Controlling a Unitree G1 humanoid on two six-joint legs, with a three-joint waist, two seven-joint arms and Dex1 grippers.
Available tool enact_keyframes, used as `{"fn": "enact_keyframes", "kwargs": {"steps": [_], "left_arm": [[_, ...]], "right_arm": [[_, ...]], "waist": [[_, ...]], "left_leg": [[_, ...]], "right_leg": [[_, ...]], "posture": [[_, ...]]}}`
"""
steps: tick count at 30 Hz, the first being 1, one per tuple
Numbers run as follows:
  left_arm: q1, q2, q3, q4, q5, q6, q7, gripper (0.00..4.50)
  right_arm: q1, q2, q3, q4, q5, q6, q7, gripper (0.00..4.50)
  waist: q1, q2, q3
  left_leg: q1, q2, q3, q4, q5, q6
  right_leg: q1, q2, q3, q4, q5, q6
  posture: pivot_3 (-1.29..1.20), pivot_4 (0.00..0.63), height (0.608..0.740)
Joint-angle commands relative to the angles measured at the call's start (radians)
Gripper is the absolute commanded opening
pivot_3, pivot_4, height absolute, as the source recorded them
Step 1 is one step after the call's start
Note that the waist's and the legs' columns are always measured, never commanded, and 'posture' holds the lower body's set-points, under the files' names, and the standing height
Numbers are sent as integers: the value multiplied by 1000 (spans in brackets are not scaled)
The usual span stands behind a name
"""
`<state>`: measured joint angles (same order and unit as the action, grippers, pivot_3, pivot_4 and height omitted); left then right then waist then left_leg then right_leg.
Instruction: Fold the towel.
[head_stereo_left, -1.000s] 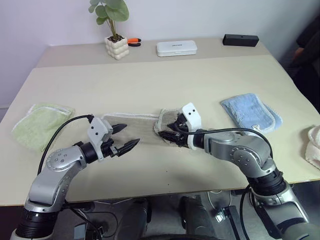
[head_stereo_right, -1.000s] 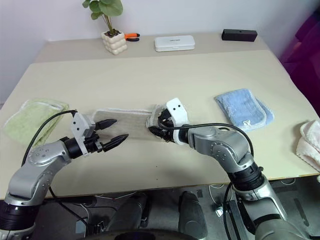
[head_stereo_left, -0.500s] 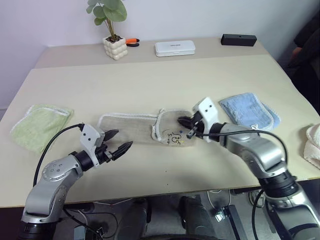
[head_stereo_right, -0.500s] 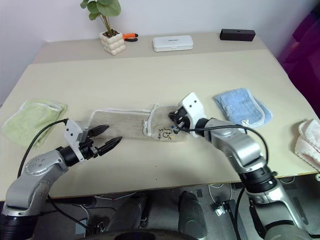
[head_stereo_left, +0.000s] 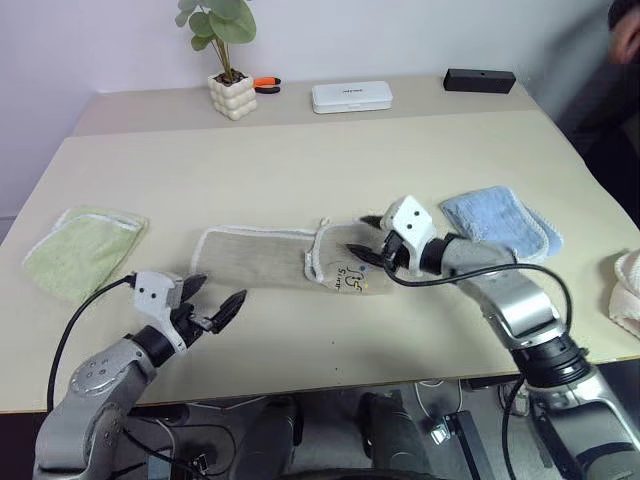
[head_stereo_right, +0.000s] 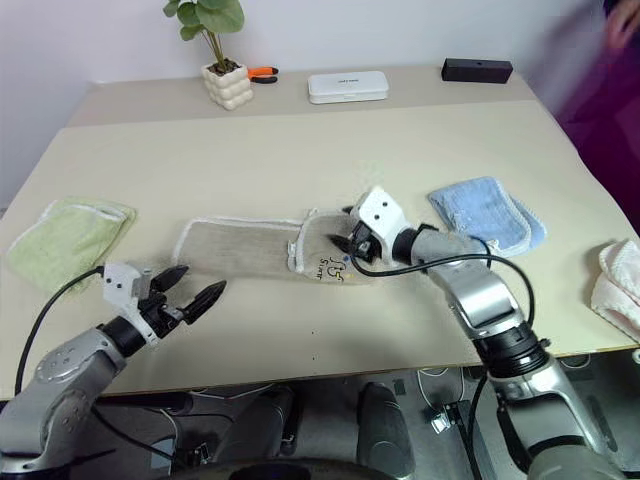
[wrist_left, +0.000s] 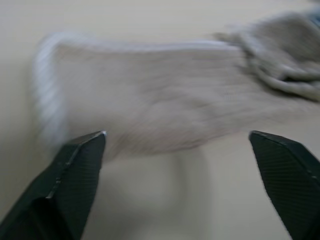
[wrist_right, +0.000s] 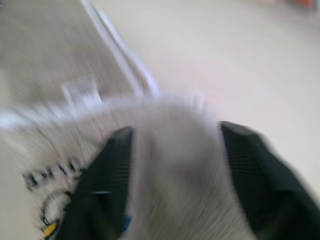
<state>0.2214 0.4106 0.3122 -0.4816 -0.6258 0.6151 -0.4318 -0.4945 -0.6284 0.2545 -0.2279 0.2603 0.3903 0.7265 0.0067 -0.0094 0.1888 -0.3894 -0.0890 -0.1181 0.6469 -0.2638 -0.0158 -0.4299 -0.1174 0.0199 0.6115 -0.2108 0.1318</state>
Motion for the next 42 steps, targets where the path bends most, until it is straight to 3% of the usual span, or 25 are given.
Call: {"fn": "enact_keyframes", "kwargs": {"steps": [1,7,11,14,21,27,33,38,42], "left_arm": [[-21,-55,90,-17,-135,125,140,4500],[-152,-182,213,74,-376,262,395,4500],[-233,-197,227,152,-441,298,490,4500],[-298,-196,201,205,-465,320,516,3650],[-373,-199,201,252,-492,303,521,76],[-349,-113,262,172,-457,168,394,27],[-329,102,252,148,-347,95,229,27],[-398,175,84,62,-294,84,99,27],[-502,176,-196,-33,-218,115,2,27]], "right_arm": [[-17,-5,13,-116,5,-40,83,4461],[-4,38,40,-149,-12,-36,109,4461],[0,56,51,-158,-28,-39,111,4461],[6,70,54,-178,-31,-31,108,4500],[37,65,59,-211,-57,-23,106,4500],[95,22,33,-213,-90,-39,113,4500],[114,-13,10,-178,-106,-60,129,4500],[114,-6,18,-147,-125,-81,127,4500],[124,3,22,-128,-144,-95,117,4500]], "waist": [[1,0,0],[7,-1,-1],[6,-1,-1],[8,-1,-1],[7,-2,-1],[3,-2,-1],[6,-3,0],[11,-3,0],[5,-4,0]], "left_leg": [[0,0,0,0,0,0],[1,0,-1,2,0,-1],[1,-1,-1,2,1,-1],[2,-1,-1,2,1,-2],[1,-2,-1,2,1,-2],[1,-1,-1,1,1,-2],[1,-1,0,0,1,-2],[0,-2,0,2,1,-2],[0,-2,0,1,1,-2]], "right_leg": [[0,0,0,0,0,0],[2,0,0,0,0,0],[2,0,0,1,0,0],[3,0,0,1,0,0],[3,0,0,1,0,0],[1,0,0,1,0,0],[1,0,0,0,-1,-2],[3,0,0,-1,-2,-4],[2,-1,0,-1,-1,-2]], "posture": [[0,150,740],[0,150,740],[0,150,740],[0,150,740],[0,150,740],[0,150,740],[0,150,740],[0,150,740],[0,150,740]]}}
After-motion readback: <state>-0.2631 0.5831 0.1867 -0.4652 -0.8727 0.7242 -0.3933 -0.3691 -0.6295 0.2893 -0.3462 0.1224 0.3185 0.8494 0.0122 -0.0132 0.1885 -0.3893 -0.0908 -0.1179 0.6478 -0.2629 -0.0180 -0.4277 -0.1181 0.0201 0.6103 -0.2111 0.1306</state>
